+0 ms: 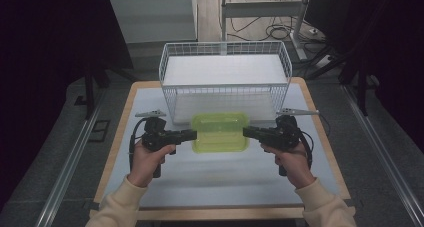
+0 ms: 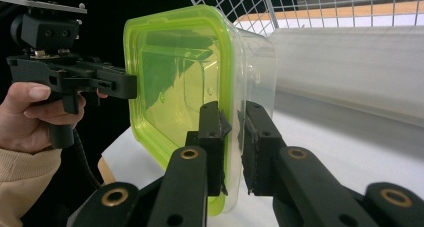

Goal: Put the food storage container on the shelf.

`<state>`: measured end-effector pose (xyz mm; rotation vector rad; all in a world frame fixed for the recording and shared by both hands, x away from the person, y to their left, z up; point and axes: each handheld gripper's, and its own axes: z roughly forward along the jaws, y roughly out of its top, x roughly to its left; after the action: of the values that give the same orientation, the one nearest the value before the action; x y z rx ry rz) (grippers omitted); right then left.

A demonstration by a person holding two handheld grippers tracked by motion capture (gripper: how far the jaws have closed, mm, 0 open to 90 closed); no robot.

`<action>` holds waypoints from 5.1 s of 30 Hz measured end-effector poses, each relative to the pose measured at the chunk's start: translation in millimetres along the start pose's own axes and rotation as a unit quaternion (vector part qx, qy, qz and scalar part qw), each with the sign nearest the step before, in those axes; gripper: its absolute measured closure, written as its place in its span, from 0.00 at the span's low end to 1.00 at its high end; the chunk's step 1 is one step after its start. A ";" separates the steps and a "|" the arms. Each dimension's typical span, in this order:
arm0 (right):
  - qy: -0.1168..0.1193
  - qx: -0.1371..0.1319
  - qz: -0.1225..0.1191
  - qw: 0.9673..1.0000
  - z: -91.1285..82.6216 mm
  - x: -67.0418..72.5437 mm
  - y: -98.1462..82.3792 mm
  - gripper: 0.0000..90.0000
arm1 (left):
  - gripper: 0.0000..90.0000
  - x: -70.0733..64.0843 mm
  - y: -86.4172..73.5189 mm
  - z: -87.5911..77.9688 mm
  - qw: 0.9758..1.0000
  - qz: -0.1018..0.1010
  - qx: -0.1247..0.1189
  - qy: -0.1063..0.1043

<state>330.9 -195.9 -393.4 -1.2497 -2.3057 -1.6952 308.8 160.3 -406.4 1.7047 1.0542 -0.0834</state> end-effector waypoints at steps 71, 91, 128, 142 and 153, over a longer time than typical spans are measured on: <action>-0.034 -0.040 0.005 0.999 9.6 -27.6 118.4 0.89 | 0.90 10.4 136.0 13.1 0.999 0.029 0.005 0.037; -0.056 -0.040 0.027 0.997 19.6 -46.7 146.1 0.89 | 0.89 29.1 173.0 32.5 0.998 0.019 0.021 0.049; -0.136 -0.055 0.041 0.988 50.0 -81.8 162.6 0.52 | 0.23 67.2 195.1 71.1 0.996 -0.022 -0.020 0.079; -0.095 -0.082 -0.062 0.990 -4.2 -57.5 122.8 0.32 | 0.21 33.7 152.4 18.7 0.994 0.051 -0.053 0.081; -0.080 -0.065 -0.090 0.991 -33.9 -36.9 39.8 0.27 | 0.22 12.8 57.6 -12.0 0.994 0.081 -0.047 0.052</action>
<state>365.6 -241.2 -364.4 -1.2786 -2.5038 -1.8956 350.1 175.9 -365.6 1.7161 0.9767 0.1580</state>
